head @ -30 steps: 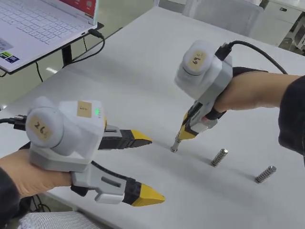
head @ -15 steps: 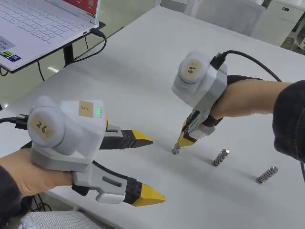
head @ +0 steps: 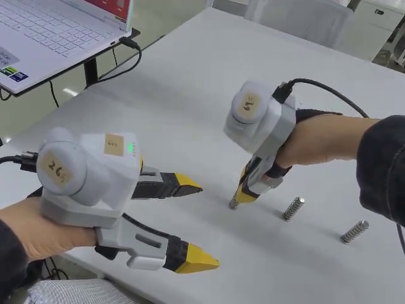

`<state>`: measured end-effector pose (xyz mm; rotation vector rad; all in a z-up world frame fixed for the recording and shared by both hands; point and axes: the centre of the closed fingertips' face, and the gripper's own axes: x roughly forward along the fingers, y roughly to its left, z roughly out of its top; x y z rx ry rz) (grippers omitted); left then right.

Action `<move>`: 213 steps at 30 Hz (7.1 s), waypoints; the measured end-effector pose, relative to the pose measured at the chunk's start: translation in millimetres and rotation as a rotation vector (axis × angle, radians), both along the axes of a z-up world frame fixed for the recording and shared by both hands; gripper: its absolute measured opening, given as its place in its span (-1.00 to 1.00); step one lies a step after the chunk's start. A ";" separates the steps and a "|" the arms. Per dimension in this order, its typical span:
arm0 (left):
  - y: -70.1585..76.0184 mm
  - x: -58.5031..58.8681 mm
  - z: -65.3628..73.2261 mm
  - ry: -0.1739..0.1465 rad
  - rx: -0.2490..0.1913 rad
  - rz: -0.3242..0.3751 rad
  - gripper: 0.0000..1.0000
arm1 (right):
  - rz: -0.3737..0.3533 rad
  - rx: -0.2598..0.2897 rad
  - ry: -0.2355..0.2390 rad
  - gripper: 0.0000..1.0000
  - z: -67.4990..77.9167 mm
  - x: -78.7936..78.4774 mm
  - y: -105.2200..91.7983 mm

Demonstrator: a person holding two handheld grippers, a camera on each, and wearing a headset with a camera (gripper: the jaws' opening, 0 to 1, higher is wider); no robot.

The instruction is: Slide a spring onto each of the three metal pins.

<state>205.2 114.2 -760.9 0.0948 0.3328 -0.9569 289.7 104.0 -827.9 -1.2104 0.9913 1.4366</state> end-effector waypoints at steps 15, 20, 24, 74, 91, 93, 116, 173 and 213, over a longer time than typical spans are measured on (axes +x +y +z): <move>-1.2 -0.6 0.2 0.000 0.003 -0.004 0.19 | 0.003 0.016 0.001 -0.82 -7.5 10.6 3.1; -0.9 -0.8 0.2 0.000 0.005 -0.004 0.19 | 0.004 0.021 0.004 -0.80 -8.4 10.6 3.3; -1.1 -1.6 0.1 0.003 0.003 -0.004 0.19 | 0.000 0.029 0.012 -0.74 -8.3 9.4 4.1; -13.0 11.5 1.4 0.016 0.028 -0.035 0.29 | -0.193 0.310 0.024 -0.35 34.6 -12.4 -40.1; -19.3 9.9 4.2 0.024 0.043 -0.039 0.35 | -0.270 0.459 0.034 -0.35 54.0 -41.5 -62.2; -20.3 9.3 4.0 0.027 0.045 -0.041 0.36 | -0.285 0.470 0.031 -0.35 54.7 -43.7 -67.0; -27.0 5.1 2.6 0.042 0.043 -0.041 0.43 | -0.490 0.628 -0.024 -0.33 67.1 -50.3 -125.6; -16.1 13.7 -11.9 0.073 0.018 0.051 0.60 | -0.779 0.846 -0.128 0.66 57.4 -36.4 -215.0; -11.9 19.7 -11.9 0.071 0.004 0.090 0.73 | -0.787 0.856 -0.126 0.71 54.9 -33.1 -211.7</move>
